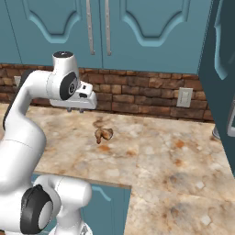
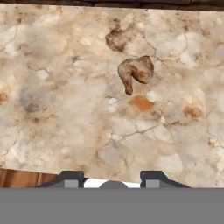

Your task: Retrieve the tupperware from the cabinet, then place the raw meat into the tupperware to avoid contamination.

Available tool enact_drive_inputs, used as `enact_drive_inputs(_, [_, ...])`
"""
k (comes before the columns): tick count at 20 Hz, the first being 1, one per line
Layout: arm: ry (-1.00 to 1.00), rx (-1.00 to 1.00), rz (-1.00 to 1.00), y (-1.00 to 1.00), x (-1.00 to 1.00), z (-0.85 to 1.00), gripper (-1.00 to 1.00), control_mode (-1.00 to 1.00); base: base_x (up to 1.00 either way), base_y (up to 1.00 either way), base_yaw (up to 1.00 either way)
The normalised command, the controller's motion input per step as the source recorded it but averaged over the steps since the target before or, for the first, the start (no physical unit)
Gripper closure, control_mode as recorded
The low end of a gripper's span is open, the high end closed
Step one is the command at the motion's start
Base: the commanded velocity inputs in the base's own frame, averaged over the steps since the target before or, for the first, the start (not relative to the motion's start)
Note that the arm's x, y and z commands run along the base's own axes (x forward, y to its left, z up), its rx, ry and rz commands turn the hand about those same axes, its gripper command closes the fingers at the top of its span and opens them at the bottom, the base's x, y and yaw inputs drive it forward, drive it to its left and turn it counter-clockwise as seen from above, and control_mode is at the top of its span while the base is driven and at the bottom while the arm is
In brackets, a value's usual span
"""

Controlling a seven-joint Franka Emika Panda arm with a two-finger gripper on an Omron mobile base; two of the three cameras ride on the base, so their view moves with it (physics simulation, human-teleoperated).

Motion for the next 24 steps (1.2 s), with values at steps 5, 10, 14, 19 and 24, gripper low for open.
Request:
enact_drive_inputs(5, [0.00,0.00,0.00,-0.03,-0.10,0.00,-1.00,-1.00,0.00,0.00,0.00])
enact_drive_inputs(10, [-0.01,0.00,0.00,-0.08,-0.20,0.00,-1.00,-1.00,0.00,0.00,0.00])
enact_drive_inputs(14, [-0.02,0.01,0.00,-0.08,-0.22,0.05,-1.00,-1.00,0.00,0.00,0.00])
enact_drive_inputs(19, [-0.05,0.00,0.00,-0.04,-0.19,0.18,-1.00,-1.00,0.00,0.00,0.00])
enact_drive_inputs(24, [-0.08,0.00,0.00,-0.02,-0.20,0.30,-1.00,-1.00,0.00,0.00,0.00])
